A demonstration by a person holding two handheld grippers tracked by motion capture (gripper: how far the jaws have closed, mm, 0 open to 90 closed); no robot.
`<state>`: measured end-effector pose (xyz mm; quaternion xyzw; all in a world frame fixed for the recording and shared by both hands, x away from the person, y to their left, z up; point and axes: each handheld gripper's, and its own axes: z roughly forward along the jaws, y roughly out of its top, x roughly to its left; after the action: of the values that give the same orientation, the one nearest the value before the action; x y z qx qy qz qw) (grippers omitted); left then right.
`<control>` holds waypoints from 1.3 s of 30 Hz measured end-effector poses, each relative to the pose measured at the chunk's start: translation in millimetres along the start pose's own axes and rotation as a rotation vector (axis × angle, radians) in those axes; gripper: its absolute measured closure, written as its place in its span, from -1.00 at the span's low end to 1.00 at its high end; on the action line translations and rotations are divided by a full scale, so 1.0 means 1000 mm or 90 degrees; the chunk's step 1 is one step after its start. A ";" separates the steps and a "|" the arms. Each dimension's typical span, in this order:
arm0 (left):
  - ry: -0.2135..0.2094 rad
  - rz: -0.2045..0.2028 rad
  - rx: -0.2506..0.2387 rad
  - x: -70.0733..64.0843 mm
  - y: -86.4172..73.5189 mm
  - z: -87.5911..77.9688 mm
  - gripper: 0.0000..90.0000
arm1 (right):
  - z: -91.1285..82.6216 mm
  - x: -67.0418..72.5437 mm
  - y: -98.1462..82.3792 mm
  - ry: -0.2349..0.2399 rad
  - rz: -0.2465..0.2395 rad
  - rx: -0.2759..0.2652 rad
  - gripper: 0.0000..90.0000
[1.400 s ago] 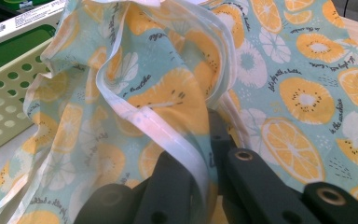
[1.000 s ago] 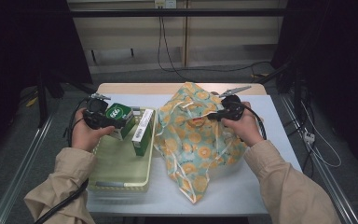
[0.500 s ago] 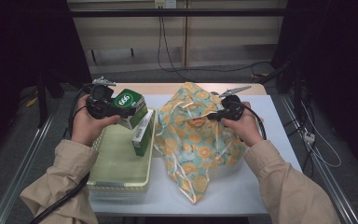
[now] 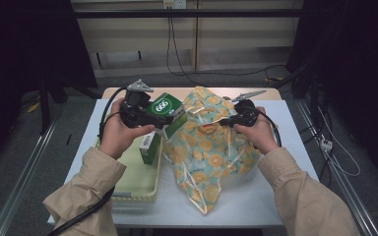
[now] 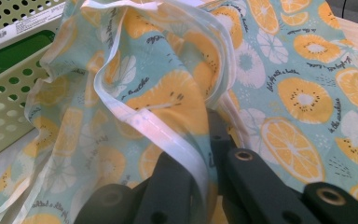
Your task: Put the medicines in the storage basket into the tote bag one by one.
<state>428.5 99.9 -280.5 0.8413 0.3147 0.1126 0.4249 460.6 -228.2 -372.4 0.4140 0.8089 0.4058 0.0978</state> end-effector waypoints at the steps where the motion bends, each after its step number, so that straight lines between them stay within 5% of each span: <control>1: -0.002 0.005 0.004 -0.003 0.000 0.002 -0.62 | -0.001 0.000 0.000 -0.001 0.001 -0.001 0.99; 18: -0.080 0.052 0.057 -0.047 -0.014 0.073 -0.62 | -0.005 0.001 0.005 -0.002 -0.002 -0.006 0.99; 39: -0.088 0.061 0.100 -0.061 -0.030 0.136 -0.63 | -0.010 -0.002 0.010 0.001 0.002 -0.019 0.99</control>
<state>430.6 -12.4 -383.0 0.8917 0.2520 0.0492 0.3728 462.5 -232.1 -358.7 0.4133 0.8021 0.4186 0.1024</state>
